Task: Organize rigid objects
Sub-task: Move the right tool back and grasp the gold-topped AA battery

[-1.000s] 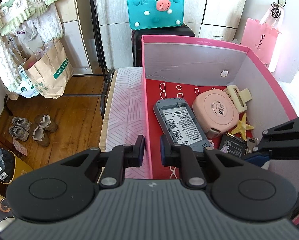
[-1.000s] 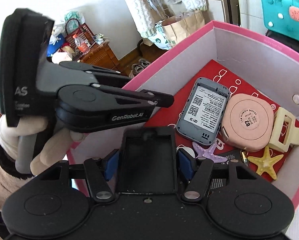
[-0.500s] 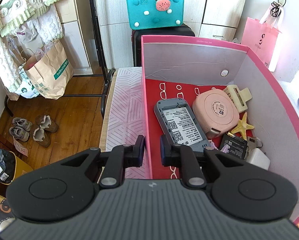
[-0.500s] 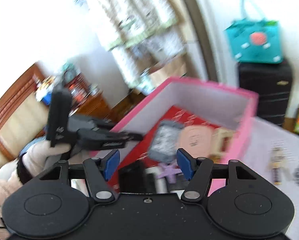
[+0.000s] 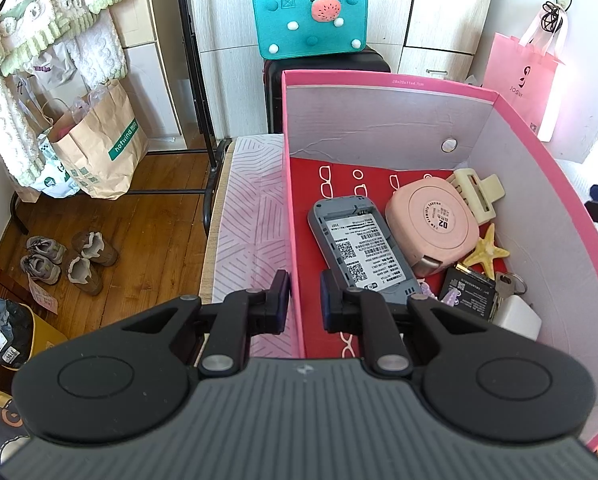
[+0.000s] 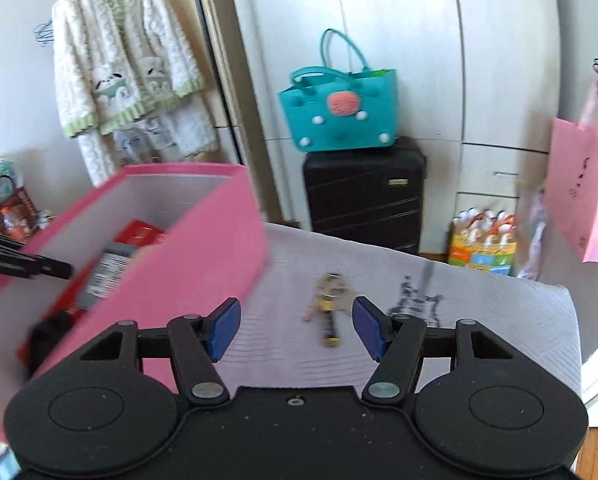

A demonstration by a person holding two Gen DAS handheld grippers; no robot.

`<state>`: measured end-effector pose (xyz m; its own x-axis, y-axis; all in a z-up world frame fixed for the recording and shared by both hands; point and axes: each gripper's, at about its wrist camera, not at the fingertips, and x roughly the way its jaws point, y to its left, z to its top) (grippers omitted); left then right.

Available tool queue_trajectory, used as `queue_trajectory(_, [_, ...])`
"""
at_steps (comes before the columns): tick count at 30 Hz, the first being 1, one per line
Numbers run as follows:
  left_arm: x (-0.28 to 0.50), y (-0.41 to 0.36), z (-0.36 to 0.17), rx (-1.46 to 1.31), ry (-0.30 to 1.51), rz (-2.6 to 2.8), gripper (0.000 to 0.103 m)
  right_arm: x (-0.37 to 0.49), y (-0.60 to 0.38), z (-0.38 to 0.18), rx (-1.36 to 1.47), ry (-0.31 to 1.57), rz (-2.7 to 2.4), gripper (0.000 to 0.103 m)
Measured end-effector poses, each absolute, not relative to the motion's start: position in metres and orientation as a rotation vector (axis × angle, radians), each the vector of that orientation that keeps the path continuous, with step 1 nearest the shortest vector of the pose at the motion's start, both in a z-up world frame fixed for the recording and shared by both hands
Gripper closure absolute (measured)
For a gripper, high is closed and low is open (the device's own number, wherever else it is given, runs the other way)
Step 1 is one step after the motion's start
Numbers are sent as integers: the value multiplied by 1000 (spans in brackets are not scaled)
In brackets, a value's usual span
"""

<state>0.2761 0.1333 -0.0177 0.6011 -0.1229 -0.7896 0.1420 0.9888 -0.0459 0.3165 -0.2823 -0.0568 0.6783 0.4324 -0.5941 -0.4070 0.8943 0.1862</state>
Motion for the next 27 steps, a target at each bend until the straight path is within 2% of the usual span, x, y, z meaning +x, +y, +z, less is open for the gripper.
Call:
queue_trajectory(16, [276,133,-18,26,913,-152,89,351,-247,-101,-202,695,389,60])
queue_trajectory(18, [276,133,-18,27,913,-152,89,354,-249,-104,-164,700,394,71])
queue_trajectory(19, [276,133,-18,27,913,-152,89,355,-252,-104,-136,709,408,87])
queue_trajectory(20, [276,133,-18,28,914,-151,89,355,-253,-104,-121,718,413,92])
queue_trajectory(27, [277,133,-18,28,913,-151,89,335,-249,-100,-137,686,406,92])
